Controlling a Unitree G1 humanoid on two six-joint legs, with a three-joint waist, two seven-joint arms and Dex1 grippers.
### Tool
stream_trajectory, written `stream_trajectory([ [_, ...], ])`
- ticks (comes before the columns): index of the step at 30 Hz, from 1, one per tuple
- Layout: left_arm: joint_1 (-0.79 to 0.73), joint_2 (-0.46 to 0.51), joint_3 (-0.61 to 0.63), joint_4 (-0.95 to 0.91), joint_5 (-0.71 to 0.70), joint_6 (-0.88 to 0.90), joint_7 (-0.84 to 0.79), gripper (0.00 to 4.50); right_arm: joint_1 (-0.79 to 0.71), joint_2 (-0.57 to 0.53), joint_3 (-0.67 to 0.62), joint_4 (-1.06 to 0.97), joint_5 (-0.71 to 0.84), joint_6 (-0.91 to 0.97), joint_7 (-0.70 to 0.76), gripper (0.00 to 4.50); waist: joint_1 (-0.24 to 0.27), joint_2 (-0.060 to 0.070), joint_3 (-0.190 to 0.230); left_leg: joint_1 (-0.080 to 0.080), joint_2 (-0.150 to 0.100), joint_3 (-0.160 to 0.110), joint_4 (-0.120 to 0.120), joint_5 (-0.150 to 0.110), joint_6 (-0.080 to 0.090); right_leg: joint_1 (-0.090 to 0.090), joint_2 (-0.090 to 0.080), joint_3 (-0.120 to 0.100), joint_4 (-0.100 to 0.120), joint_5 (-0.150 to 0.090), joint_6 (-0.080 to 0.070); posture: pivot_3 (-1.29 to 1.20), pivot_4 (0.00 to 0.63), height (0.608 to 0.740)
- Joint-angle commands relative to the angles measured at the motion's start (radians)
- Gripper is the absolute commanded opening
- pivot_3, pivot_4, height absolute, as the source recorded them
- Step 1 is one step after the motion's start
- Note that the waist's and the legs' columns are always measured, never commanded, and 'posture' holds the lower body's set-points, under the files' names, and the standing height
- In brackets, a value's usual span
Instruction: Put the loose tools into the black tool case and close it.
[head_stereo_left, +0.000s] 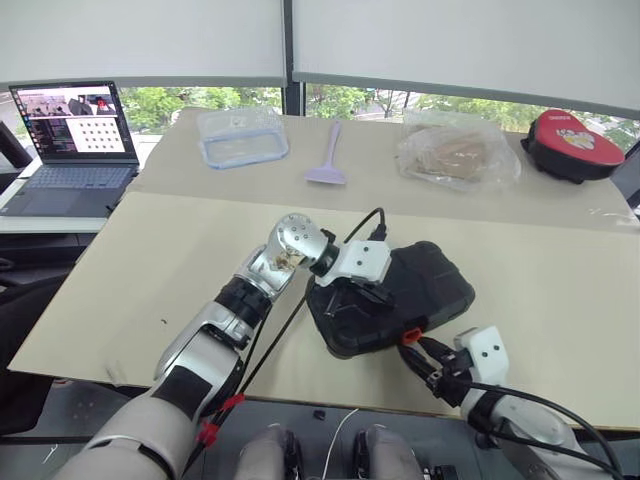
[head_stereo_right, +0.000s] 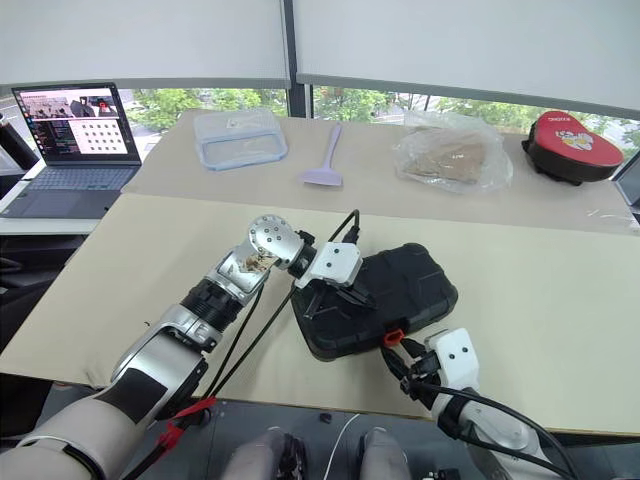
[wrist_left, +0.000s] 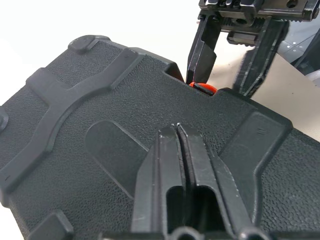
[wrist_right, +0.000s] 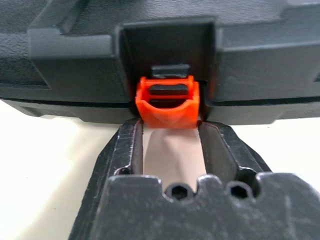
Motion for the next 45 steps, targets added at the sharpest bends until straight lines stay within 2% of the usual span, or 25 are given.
stream_trajectory([
  [1,0.004,-0.012,-0.041,0.045,0.057,0.002,0.017,0.02,-0.030,0.002,-0.002,-0.055,-0.001,-0.026,-0.012,2.22,0.000,0.000,0.000,0.000,0.000,0.000,0.000,0.000,0.000,0.000,0.000,0.000,0.000,0.000,0.000,0.00,0.150,0.731],
  [16,0.008,-0.012,-0.053,0.057,0.082,-0.030,0.028,0.02,-0.088,0.015,-0.026,-0.069,-0.001,-0.031,-0.040,2.22,-0.007,0.000,0.000,0.000,0.000,0.000,0.000,0.000,0.000,0.000,0.000,0.000,0.000,0.000,0.000,0.00,0.150,0.731],
  [17,0.008,-0.012,-0.054,0.056,0.083,-0.030,0.027,0.00,-0.087,0.015,-0.021,-0.069,-0.003,-0.033,-0.040,1.72,-0.007,0.000,0.000,0.000,0.000,0.000,0.000,0.000,0.000,0.000,0.000,0.000,0.000,0.000,0.000,0.00,0.150,0.731],
  [19,0.008,-0.013,-0.054,0.057,0.083,-0.031,0.027,0.00,-0.084,0.012,-0.013,-0.070,-0.009,-0.037,-0.039,1.26,-0.007,0.000,0.000,0.000,0.000,0.000,0.000,0.000,0.000,0.000,0.000,0.000,0.000,0.000,0.000,0.00,0.150,0.731],
  [42,0.004,-0.021,-0.057,0.090,0.094,-0.064,0.030,0.00,0.079,-0.032,-0.006,-0.086,-0.040,-0.130,0.017,1.24,0.005,0.000,0.000,-0.001,0.000,0.000,-0.001,0.000,0.000,0.000,0.000,0.000,0.000,-0.001,0.000,0.00,0.150,0.731],
  [44,0.004,-0.021,-0.057,0.091,0.094,-0.066,0.030,0.00,0.091,-0.036,-0.003,-0.084,-0.043,-0.134,0.021,2.24,0.005,0.000,0.000,-0.001,0.000,0.000,-0.001,0.000,0.000,0.000,0.000,0.000,0.000,-0.001,0.000,0.00,0.150,0.731],
  [45,0.005,-0.021,-0.057,0.091,0.094,-0.066,0.030,0.00,0.096,-0.040,-0.002,-0.084,-0.053,-0.139,0.020,2.48,0.006,0.000,0.000,-0.001,0.000,0.000,-0.001,0.000,0.000,0.000,0.000,0.000,0.000,-0.001,0.000,0.00,0.150,0.731],
])
